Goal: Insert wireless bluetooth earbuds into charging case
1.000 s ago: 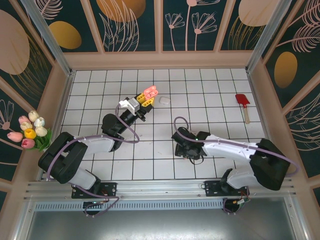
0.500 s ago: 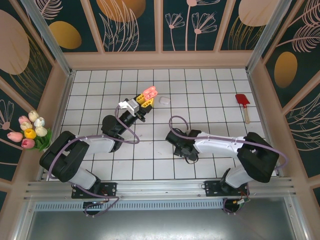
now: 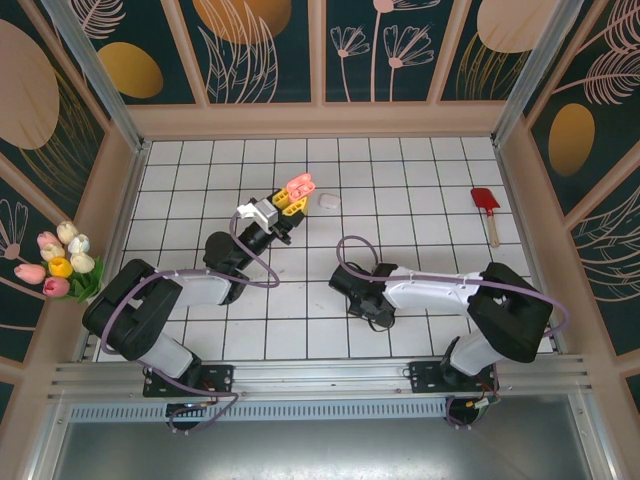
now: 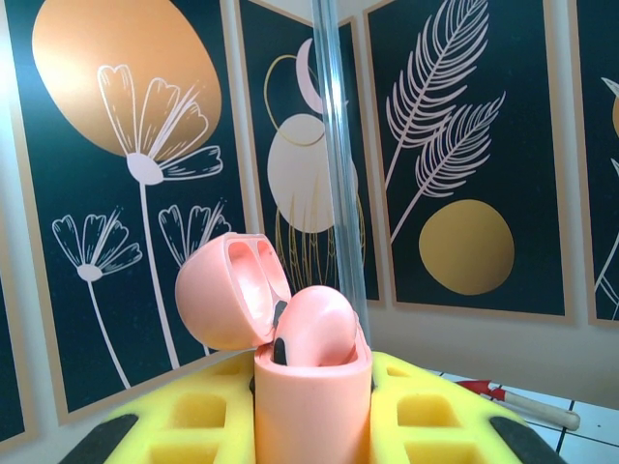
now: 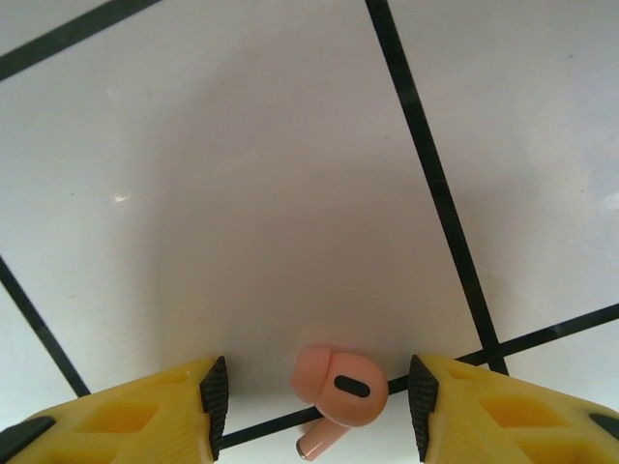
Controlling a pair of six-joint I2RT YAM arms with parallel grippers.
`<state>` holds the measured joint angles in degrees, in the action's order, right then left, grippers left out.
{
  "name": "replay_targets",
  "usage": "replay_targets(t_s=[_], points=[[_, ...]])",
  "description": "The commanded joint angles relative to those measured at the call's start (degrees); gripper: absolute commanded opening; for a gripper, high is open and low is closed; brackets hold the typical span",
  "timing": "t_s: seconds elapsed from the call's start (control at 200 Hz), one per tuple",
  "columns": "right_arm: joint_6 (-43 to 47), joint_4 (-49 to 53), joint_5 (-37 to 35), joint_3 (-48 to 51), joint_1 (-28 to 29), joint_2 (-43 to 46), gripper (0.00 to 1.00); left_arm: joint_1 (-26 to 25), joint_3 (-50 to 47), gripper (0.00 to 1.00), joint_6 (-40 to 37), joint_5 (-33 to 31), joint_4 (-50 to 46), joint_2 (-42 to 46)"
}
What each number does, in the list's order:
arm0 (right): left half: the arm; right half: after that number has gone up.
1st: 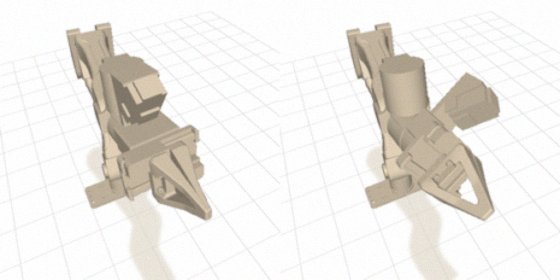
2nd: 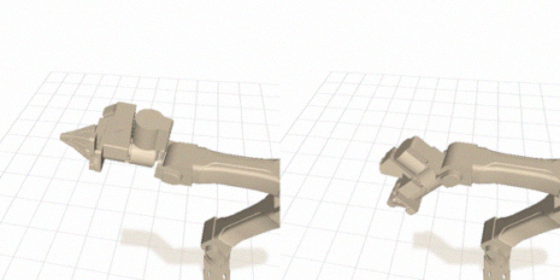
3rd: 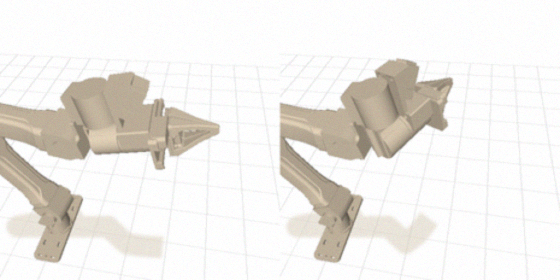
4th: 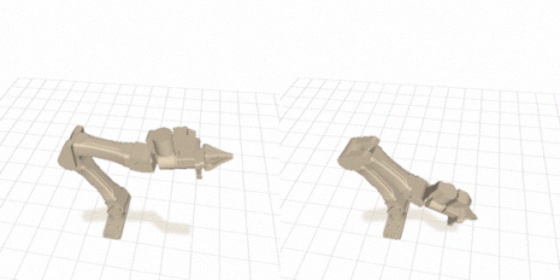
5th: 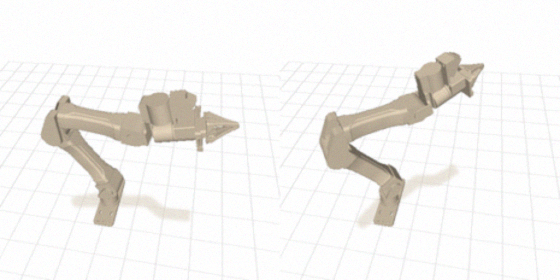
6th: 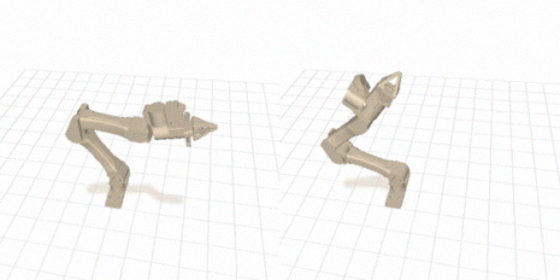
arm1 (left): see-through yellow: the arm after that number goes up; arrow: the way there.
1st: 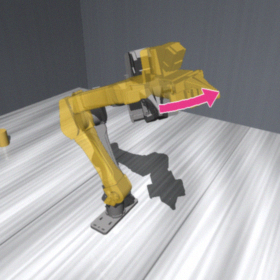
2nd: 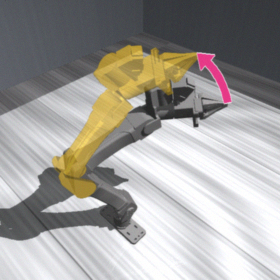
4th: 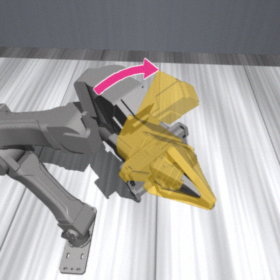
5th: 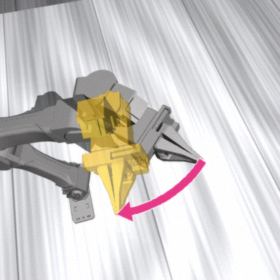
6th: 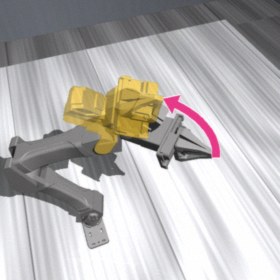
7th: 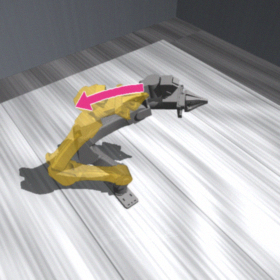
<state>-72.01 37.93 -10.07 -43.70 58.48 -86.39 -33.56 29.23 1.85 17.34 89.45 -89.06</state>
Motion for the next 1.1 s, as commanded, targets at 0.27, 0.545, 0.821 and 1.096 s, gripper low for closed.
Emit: replay_targets(t_s=[0.27, 0.545, 0.821, 1.096], points=[[0.88, -1.27, -0.68, 2.68, -2.84, -0.2, 0.46, -0.42, 0.25, 0.0, 1.81, -0.47, 3.01, -0.5], [2.37, -2.07, -0.31, 2.93, -2.84, -0.25, 0.32, -0.36, 0.39, 0.0, 2.19, -0.39, 2.83, -0.76], [16.23, -5.38, -2.99, 0.06, -2.84, 0.06, 0.26, -0.37, 0.39, 0.0, 1.86, -0.42, 2.24, -0.42], [39.62, -12.08, -1.64, -4.91, -6.78, -2.19, 0.26, -0.42, -0.13, 0.0, 1.36, -1.2, 1.02, 1.06]])
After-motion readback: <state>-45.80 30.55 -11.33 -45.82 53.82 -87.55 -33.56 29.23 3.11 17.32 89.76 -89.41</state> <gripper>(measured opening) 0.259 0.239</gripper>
